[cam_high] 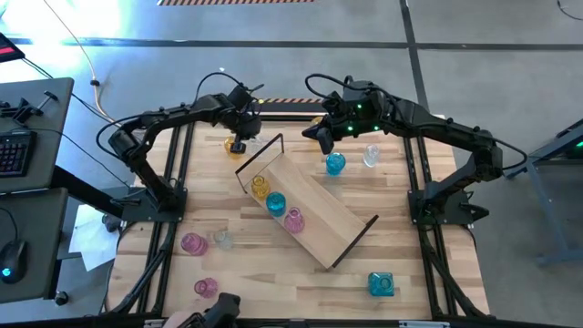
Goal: Sort vases onto shelf
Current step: Put the top left crystal vase on the shelf
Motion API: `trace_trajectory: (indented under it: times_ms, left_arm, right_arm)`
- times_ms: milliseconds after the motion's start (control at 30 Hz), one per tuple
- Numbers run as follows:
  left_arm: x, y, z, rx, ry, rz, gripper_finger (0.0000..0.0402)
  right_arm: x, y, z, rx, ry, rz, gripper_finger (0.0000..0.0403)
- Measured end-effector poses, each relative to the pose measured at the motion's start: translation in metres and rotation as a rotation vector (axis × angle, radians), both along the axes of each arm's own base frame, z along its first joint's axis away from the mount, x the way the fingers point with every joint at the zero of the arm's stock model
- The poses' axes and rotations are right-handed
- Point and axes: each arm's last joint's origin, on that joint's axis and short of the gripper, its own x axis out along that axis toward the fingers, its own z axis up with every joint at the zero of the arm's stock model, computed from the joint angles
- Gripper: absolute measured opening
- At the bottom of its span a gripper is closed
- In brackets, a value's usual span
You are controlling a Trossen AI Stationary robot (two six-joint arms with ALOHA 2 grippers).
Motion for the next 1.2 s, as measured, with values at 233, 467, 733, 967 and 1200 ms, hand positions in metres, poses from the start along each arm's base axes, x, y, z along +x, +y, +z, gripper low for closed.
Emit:
trace_trajectory:
  times_ms: [233, 467, 733, 967, 1200]
  left_arm:
    - [-0.01, -0.006, 0.008, -0.033, 0.035, 0.031, 0.0011]
    - [-0.014, -0.011, 0.008, -0.092, 0.061, 0.059, 0.001]
    - [-0.021, -0.019, 0.01, -0.174, 0.116, 0.076, 0.0005]
    - [-0.028, -0.03, 0.02, -0.238, 0.108, 0.109, 0.0005]
    - [-0.038, -0.04, 0.025, -0.306, 0.181, 0.128, 0.0004]
  right_arm:
    - [0.0, 0.0, 0.001, -0.01, -0.009, 0.003, 0.0]
    - [0.001, 0.0, 0.003, -0.015, -0.029, 0.005, 0.0]
    - [0.001, 0.0, 0.003, -0.007, -0.03, 0.015, 0.0]
    - [0.001, 0.0, 0.003, -0.008, -0.031, 0.016, 0.0]
    - [0.001, 0.0, 0.003, -0.02, -0.03, 0.022, 0.0]
